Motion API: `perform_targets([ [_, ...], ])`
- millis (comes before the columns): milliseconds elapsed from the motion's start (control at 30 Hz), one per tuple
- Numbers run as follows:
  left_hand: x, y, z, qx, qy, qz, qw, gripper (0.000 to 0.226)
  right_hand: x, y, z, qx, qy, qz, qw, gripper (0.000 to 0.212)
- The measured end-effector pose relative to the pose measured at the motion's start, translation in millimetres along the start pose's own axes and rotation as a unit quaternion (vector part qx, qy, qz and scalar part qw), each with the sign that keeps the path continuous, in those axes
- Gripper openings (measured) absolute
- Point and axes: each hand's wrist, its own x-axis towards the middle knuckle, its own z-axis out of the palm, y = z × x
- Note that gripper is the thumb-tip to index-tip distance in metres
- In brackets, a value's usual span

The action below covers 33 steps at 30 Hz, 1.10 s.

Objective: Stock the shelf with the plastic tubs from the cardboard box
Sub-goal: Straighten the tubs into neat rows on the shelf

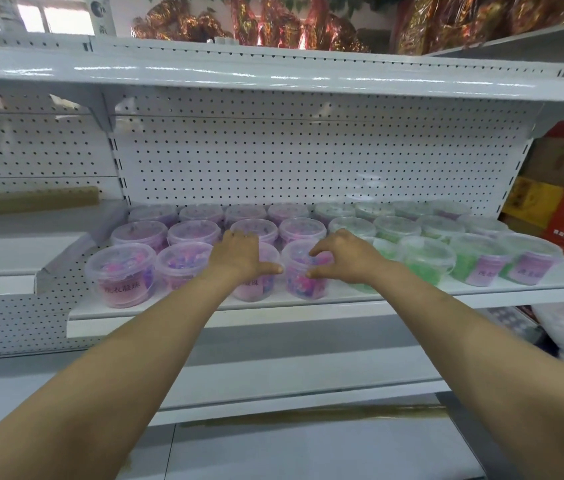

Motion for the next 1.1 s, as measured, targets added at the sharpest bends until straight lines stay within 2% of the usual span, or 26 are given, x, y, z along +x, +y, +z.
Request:
perform_targets([
  [100,-5.0,-10.6,-6.8,-0.101,-0.072,0.025,0.992,0.062,-3.7,11.3,-6.8,0.022,-0.057,-0.014,0.998,0.054],
  [233,-5.8,-22.7,-12.4,-0.083,-0.115,0.048,0.989,0.063,1.7,13.4,0.5,0.022,-0.025,-0.012,0.999,0.047],
  [400,-3.9,-25.0,-5.6,-0.069,-0.074,0.047,0.994,0.056,6.0,0.9,9.5,-0.006,0.028,-0.012,1.0,0.05],
  [633,-6.9,-20.1,-4.8,-0.06,-0.019,0.028,0.998,0.058,7.3,13.9,7.2,0.03,-0.02,-0.007,0.999,0.049],
  [833,-9.1,-5.7,-1.2,-0.001,0.029,0.02,0.999,0.057,11.1,9.5,13.4,0.014,0.013,0.01,1.0,0.05],
  [1100,-11.6,-10.5,0.6,-0.065,0.012,0.017,0.998,0.059,13.7,8.4,16.2,0.016,0.005,0.012,1.0,0.053],
])
